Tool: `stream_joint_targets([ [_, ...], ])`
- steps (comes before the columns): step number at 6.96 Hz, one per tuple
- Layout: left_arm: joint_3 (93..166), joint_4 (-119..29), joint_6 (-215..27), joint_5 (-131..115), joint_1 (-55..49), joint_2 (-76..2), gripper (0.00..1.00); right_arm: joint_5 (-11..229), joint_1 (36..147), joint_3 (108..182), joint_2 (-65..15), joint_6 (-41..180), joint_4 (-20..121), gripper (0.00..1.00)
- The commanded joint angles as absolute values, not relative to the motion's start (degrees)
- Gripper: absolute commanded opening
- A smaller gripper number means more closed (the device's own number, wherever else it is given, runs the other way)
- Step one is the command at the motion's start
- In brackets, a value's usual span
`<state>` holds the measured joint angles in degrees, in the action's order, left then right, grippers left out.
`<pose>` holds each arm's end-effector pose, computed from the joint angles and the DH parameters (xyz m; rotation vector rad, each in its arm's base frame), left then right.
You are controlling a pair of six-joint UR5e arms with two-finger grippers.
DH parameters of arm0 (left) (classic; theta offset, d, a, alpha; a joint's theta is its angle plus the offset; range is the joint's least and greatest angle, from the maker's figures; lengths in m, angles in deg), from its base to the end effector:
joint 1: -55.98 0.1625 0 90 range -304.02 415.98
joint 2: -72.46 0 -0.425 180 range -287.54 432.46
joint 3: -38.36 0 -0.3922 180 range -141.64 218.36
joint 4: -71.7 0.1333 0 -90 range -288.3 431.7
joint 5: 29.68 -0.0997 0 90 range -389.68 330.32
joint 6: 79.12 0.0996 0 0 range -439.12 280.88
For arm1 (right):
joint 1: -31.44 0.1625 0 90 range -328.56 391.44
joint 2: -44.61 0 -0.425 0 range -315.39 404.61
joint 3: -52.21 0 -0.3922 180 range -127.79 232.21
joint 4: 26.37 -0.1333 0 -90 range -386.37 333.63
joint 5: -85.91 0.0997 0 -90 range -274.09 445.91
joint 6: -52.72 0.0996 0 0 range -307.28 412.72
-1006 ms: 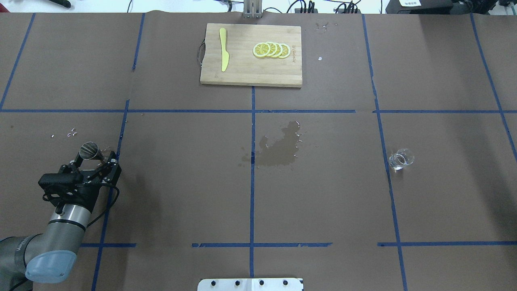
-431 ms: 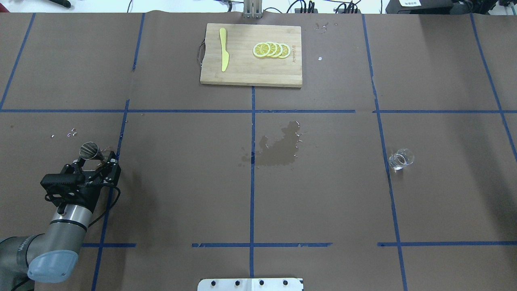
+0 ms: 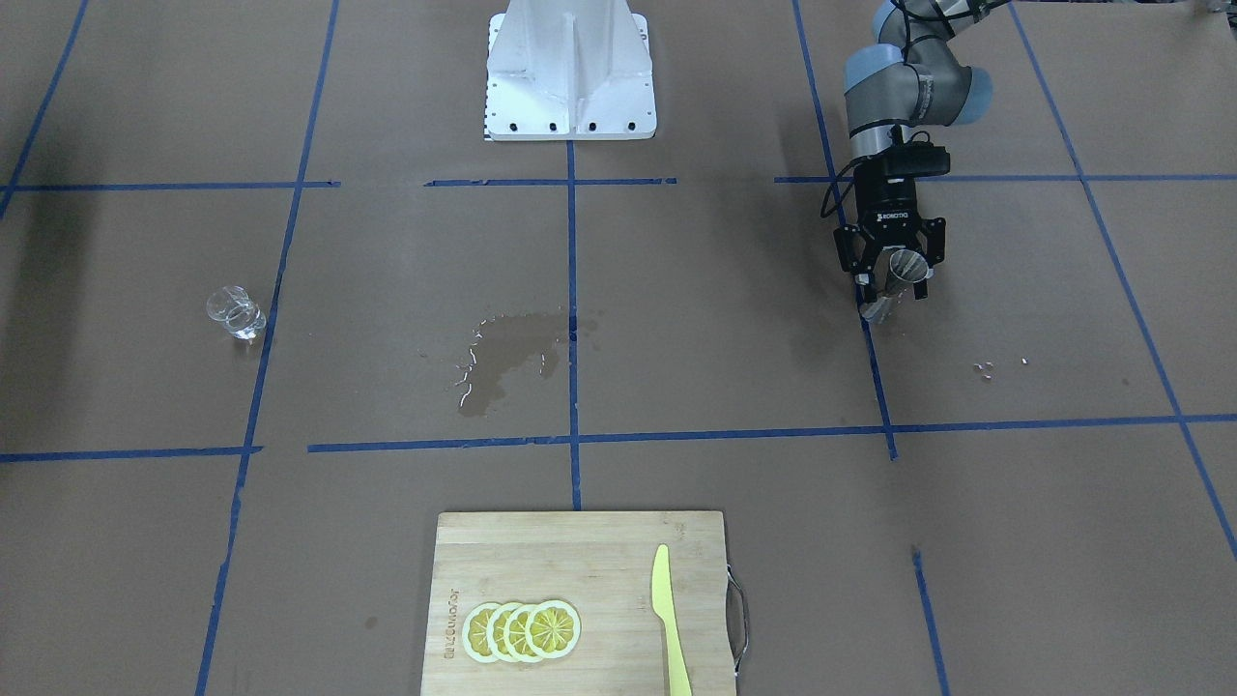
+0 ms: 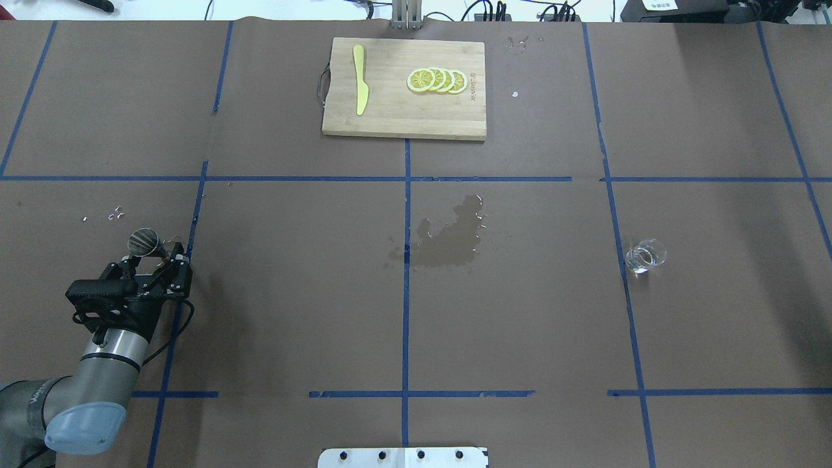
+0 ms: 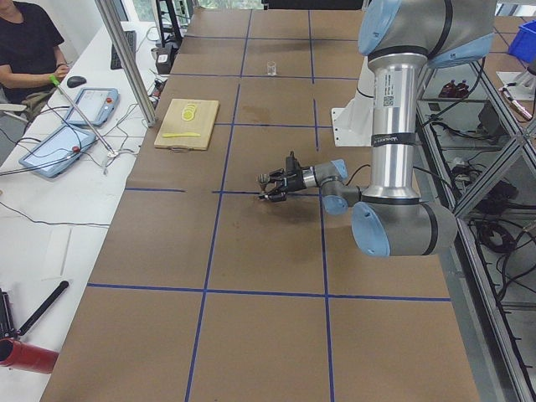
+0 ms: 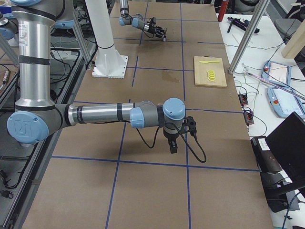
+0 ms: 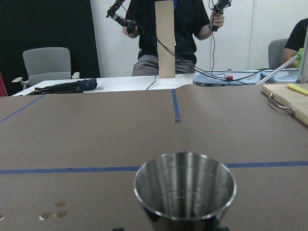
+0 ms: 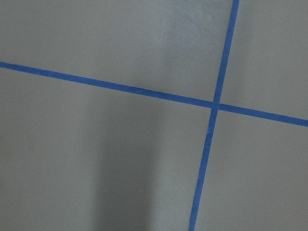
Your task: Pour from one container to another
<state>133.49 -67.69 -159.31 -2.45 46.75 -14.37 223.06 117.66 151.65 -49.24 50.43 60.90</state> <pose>0.4247 -0.2938 0.5240 1.1365 0.6227 -0.4809 0.0291 -0.4732 0.6009 0.1263 -0.8240 -0.1595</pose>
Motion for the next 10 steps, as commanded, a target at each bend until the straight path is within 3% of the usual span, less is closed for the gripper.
stream_joint_targets([
  [1,133.5,-69.0,-159.3,-2.4,46.8,-14.4,0.64,223.0,117.7,151.6,-49.2,50.4,60.9,1.00],
  [7,132.8,-69.5,-159.2,-2.3,46.8,-14.3,0.56,222.9,117.7,151.5,-49.3,50.4,60.9,1.00],
  [10,132.9,-69.5,-159.1,-2.3,46.8,-14.3,0.42,223.0,117.7,151.4,-49.3,50.4,60.9,1.00],
])
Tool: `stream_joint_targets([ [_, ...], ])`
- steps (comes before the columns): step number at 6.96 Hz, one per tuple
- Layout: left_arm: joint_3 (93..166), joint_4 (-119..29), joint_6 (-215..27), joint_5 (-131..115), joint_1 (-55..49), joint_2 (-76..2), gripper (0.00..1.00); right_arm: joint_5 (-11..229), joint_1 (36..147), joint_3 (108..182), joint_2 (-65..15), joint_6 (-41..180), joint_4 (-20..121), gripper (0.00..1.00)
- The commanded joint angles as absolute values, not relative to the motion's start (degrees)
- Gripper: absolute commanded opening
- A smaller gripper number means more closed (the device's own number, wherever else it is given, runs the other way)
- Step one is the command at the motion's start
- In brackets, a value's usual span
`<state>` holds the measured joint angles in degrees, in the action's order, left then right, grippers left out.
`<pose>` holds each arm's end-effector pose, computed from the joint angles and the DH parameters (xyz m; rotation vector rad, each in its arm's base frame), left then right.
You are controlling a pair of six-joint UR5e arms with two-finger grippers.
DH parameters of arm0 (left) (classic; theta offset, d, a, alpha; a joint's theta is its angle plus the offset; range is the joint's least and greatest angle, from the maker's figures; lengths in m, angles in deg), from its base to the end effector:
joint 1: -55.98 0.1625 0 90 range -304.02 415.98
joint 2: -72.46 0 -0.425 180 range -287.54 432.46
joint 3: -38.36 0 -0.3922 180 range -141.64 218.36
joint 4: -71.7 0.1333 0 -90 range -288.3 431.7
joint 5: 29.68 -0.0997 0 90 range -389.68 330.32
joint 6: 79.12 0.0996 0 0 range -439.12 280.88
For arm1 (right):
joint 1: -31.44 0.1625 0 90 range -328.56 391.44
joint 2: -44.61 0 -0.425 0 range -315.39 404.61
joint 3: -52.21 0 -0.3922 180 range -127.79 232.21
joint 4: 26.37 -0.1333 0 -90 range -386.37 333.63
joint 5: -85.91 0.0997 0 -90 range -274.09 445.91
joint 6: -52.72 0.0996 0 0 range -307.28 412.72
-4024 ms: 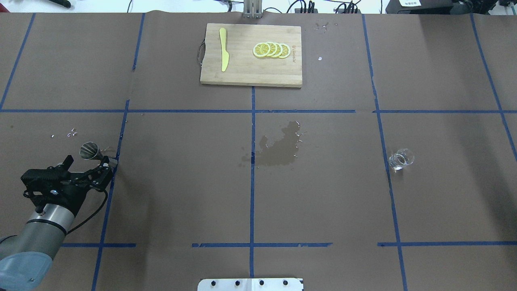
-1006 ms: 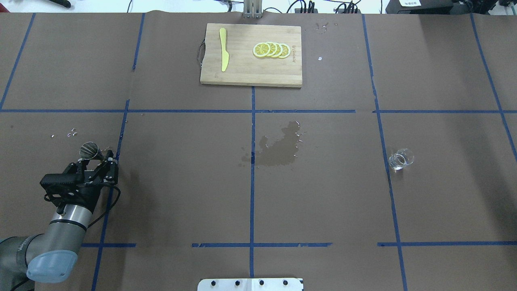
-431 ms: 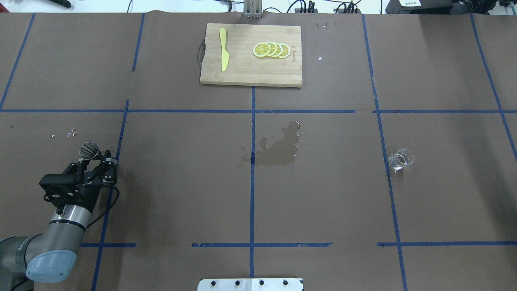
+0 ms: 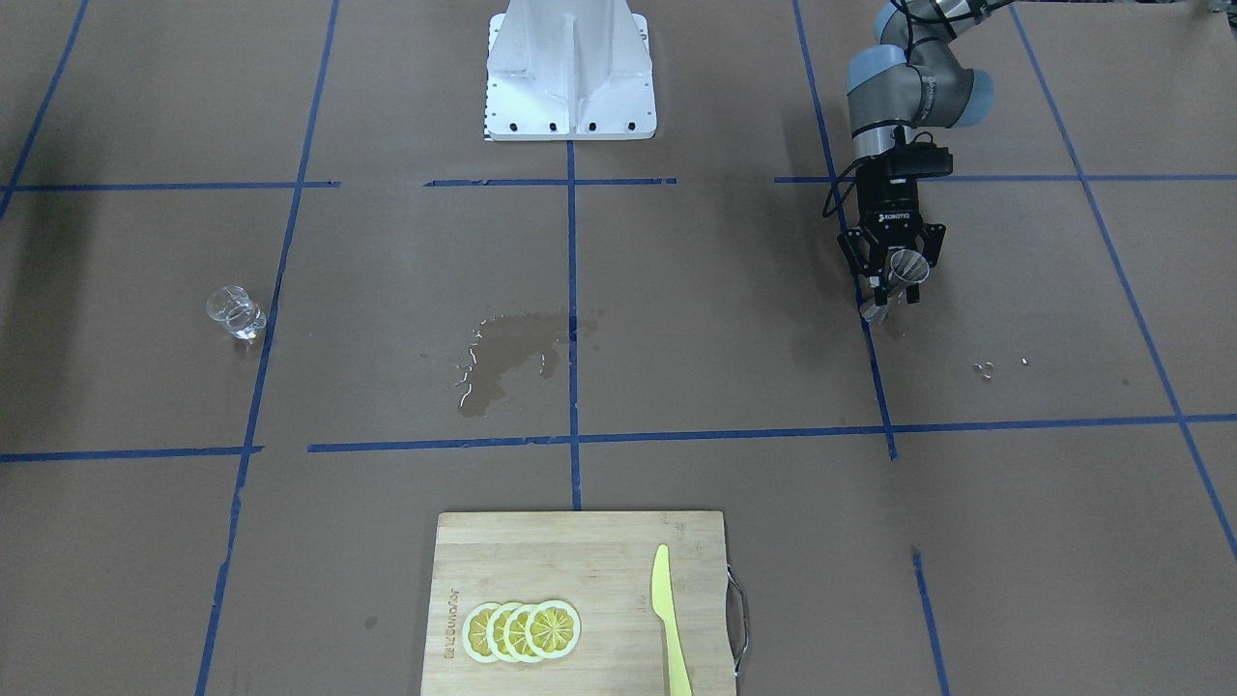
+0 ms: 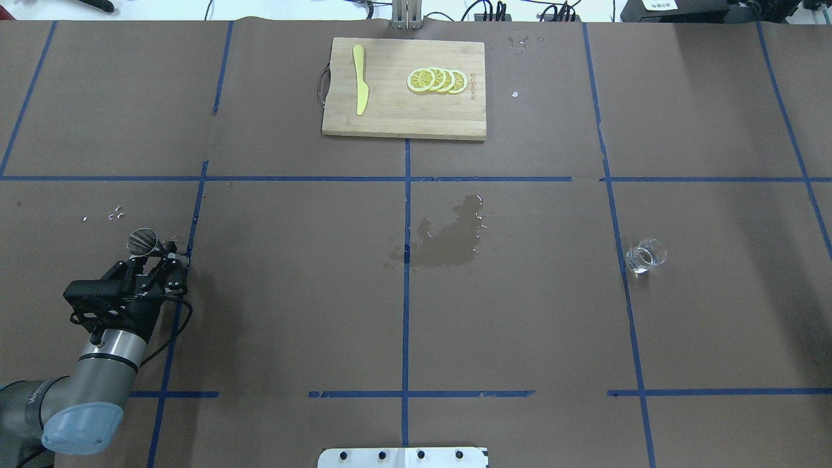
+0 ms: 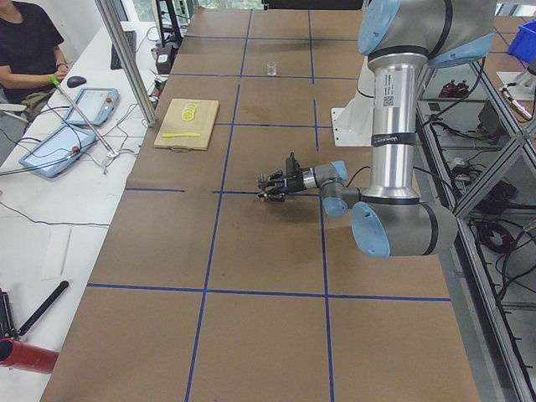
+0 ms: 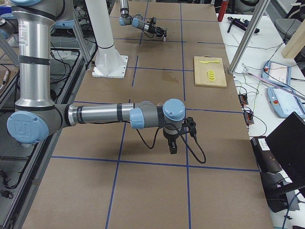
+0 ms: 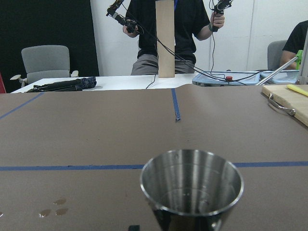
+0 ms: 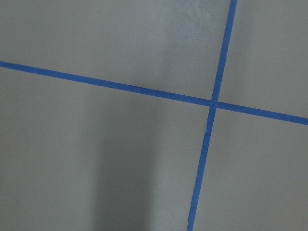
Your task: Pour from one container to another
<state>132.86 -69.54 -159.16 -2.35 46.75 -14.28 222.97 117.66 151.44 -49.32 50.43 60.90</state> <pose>0.4233 -0.2935 0.5271 1.1351 0.6396 -0.4886 0.0293 -0.4726 0.6035 0.1216 -0.8224 -0.1573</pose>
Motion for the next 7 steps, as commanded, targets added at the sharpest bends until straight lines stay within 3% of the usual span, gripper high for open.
stream_joint_targets([
  [1,133.0,-69.5,-158.9,-2.3,46.8,-14.3,0.33,222.9,117.7,151.4,-49.3,50.4,60.8,1.00],
  [3,133.5,-69.6,-156.5,-2.3,46.7,-14.2,0.00,222.9,117.7,151.4,-49.3,50.4,60.9,1.00],
  [7,135.5,-76.0,-153.5,-2.4,46.6,-14.2,0.00,223.4,117.7,153.4,-49.8,50.6,60.7,1.00],
])
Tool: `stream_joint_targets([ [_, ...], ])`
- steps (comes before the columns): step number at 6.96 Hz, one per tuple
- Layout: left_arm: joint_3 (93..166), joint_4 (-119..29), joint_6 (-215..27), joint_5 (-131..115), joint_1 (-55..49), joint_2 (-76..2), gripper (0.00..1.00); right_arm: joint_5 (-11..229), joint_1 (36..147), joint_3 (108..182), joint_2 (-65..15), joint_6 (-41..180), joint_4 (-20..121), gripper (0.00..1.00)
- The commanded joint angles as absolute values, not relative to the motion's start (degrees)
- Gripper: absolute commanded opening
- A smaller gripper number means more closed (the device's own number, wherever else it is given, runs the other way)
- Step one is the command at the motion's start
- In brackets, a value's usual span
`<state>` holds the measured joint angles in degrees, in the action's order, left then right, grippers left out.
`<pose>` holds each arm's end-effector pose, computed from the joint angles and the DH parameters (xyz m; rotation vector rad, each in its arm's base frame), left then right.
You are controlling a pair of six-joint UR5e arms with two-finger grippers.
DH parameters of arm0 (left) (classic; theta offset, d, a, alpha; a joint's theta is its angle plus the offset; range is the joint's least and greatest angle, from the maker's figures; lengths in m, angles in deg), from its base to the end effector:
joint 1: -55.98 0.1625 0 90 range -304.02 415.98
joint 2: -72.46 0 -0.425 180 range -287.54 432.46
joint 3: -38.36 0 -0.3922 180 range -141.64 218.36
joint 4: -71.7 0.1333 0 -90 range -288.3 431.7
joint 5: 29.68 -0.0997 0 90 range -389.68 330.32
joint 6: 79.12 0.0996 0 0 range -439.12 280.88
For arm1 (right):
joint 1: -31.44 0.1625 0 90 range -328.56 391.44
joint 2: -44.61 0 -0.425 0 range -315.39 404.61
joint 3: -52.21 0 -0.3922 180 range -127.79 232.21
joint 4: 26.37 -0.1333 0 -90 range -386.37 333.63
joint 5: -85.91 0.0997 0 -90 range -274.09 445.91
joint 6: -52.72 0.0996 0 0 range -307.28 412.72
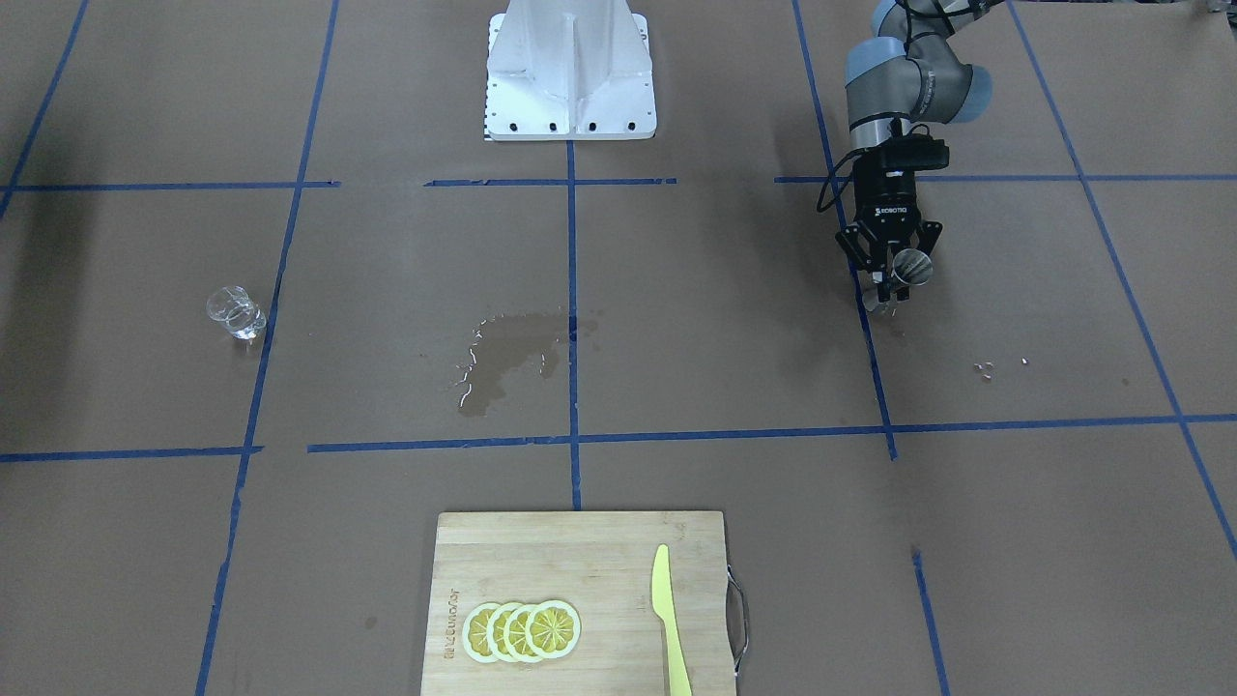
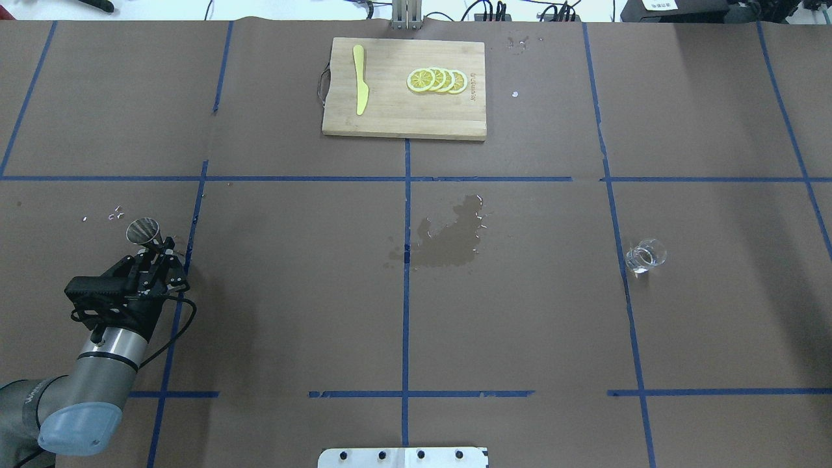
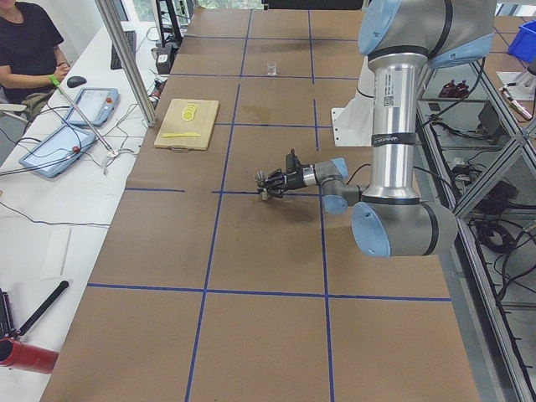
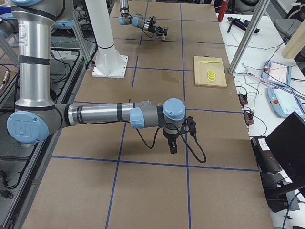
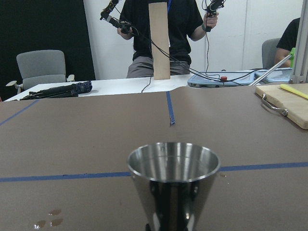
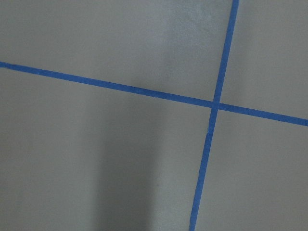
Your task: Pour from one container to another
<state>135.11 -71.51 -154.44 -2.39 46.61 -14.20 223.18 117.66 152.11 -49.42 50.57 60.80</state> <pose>0.4175 -0.2937 0.5053 1.1581 0.6540 -0.4604 0.0291 -0.4720 0.5981 0.1315 -0.8261 -0.1600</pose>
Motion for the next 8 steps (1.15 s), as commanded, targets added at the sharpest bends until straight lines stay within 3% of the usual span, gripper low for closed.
stream_joint_targets([
  [1,135.5,-77.8,-148.9,-2.4,46.7,-14.3,0.00,223.7,117.7,154.9,-49.8,50.5,60.6,1.00],
  [4,132.7,-84.9,-148.0,-2.7,46.9,-17.5,0.00,228.8,111.1,162.0,-51.0,61.9,60.4,1.00],
  [8,131.4,-85.0,-147.7,-4.5,46.9,-17.4,0.00,217.3,95.4,162.9,-57.2,96.0,22.4,1.00],
])
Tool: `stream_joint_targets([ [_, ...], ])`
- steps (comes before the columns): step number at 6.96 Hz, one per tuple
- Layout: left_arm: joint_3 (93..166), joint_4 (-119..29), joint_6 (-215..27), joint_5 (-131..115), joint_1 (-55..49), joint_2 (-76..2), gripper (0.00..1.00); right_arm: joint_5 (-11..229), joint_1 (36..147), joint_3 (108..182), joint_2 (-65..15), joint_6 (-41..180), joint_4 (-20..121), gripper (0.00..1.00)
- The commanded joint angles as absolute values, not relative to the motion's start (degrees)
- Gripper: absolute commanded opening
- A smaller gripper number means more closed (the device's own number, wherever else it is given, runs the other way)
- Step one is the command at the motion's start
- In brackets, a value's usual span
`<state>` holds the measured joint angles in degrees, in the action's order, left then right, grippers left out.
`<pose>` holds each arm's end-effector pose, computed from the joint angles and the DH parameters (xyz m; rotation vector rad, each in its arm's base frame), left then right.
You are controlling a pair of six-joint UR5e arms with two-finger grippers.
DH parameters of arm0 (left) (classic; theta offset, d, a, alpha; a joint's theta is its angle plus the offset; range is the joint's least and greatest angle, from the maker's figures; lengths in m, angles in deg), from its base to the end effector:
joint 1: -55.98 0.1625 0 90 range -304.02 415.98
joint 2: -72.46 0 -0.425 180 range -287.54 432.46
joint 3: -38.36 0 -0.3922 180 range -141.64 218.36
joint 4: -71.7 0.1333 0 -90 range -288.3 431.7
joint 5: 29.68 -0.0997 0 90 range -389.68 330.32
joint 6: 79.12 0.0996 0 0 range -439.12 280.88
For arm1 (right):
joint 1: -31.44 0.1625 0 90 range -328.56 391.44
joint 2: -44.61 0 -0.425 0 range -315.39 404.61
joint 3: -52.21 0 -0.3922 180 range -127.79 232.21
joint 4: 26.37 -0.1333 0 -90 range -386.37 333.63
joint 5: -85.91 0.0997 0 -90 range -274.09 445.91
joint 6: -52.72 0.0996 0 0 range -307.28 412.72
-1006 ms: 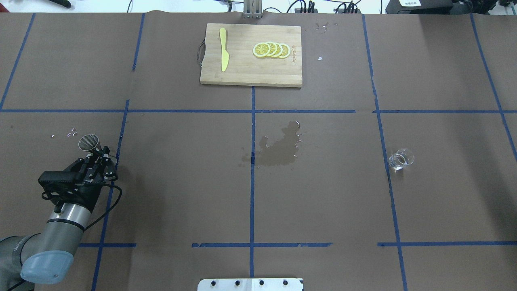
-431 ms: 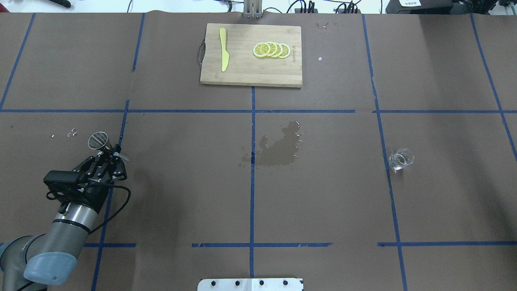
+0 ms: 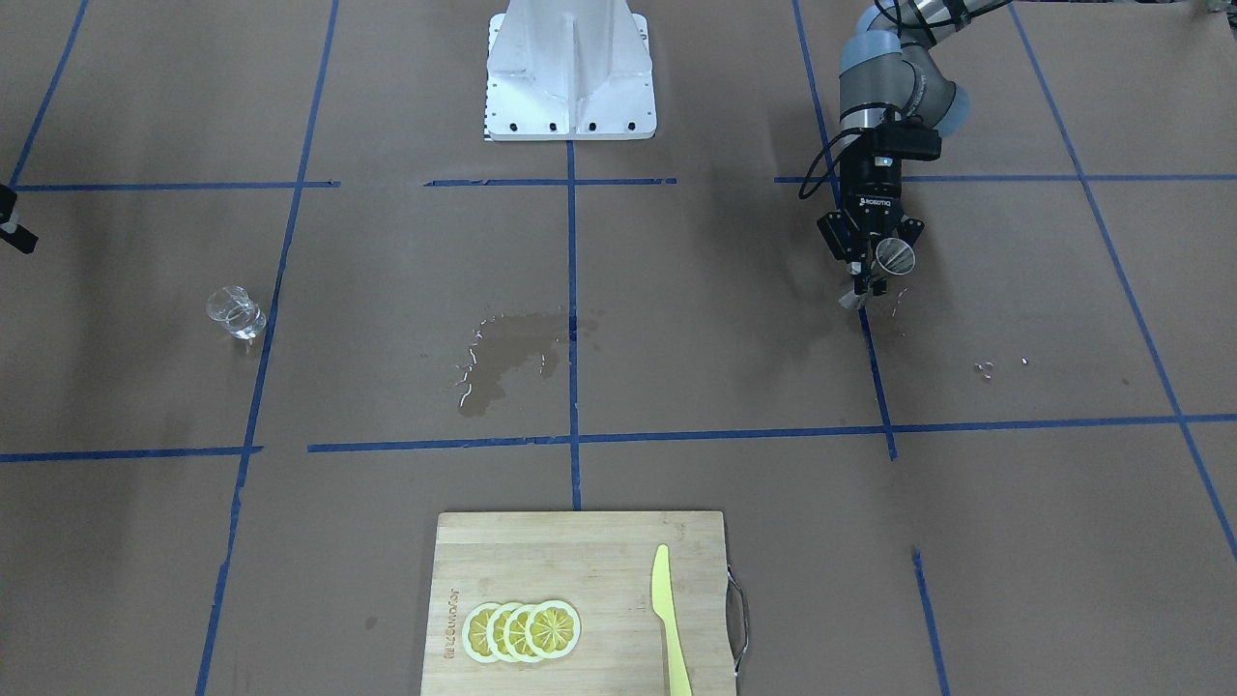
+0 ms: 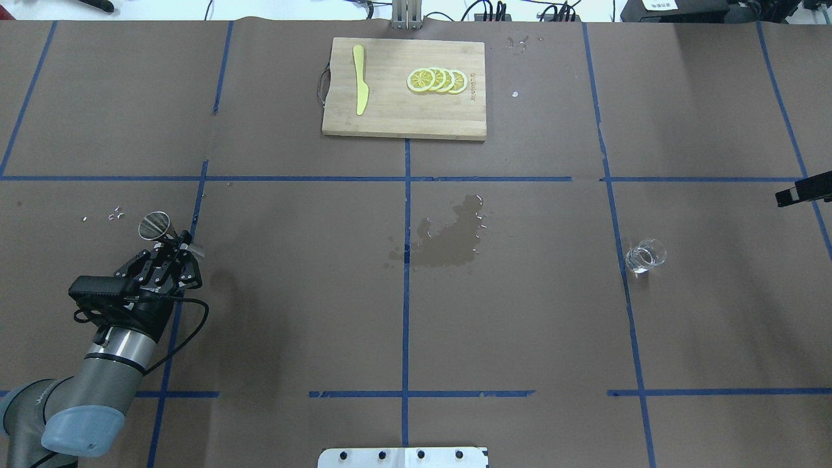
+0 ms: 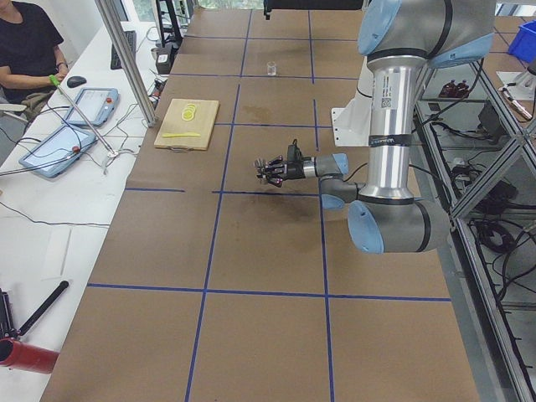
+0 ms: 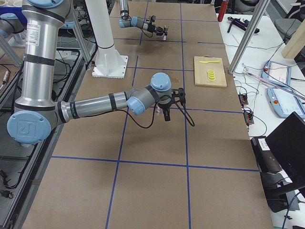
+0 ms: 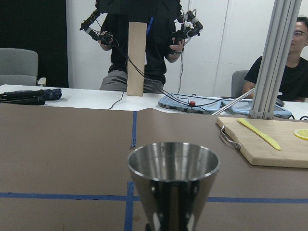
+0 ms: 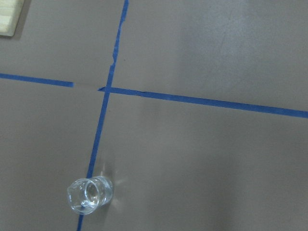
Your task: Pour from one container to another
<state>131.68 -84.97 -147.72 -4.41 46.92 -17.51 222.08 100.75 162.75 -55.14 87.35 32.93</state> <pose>0.4245 -0.2939 0.4859 1.2162 0.7778 -0.5098 -0.0957 -0.4274 0.4936 0.2475 -0.9953 -0.0700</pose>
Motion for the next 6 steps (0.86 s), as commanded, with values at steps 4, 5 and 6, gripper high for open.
stream_joint_targets([
  [4,131.3,-85.0,-147.8,-4.5,46.9,-17.5,0.00,179.2,69.8,166.2,-62.5,112.6,8.1,1.00],
  [5,131.3,-85.0,-147.8,-4.5,47.0,-17.6,0.00,168.3,61.9,166.9,-62.9,113.7,8.1,1.00],
  [6,131.3,-85.0,-147.8,-4.5,47.0,-17.6,0.00,158.4,55.4,167.3,-63.1,117.8,8.1,1.00],
])
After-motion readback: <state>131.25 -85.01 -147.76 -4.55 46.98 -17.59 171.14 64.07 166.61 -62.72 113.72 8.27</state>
